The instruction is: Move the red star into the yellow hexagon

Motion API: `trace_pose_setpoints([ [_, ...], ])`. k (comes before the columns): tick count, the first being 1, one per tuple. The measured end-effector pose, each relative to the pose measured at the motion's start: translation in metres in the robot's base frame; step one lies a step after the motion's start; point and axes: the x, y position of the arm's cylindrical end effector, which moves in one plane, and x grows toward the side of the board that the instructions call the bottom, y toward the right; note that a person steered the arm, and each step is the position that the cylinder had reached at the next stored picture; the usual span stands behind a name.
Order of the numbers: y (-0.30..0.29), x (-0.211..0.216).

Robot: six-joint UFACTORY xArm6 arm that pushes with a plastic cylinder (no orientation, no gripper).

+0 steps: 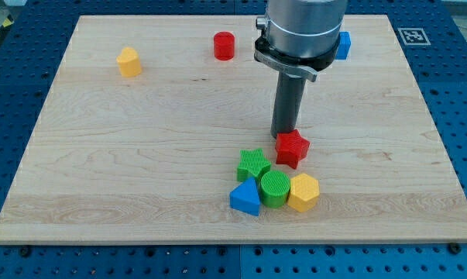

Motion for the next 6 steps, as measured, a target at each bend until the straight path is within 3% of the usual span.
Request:
trace_pose_setpoints([
  [2,0.016,-0.016],
  [3,0.022,0.009],
  [6,0.023,0.028],
])
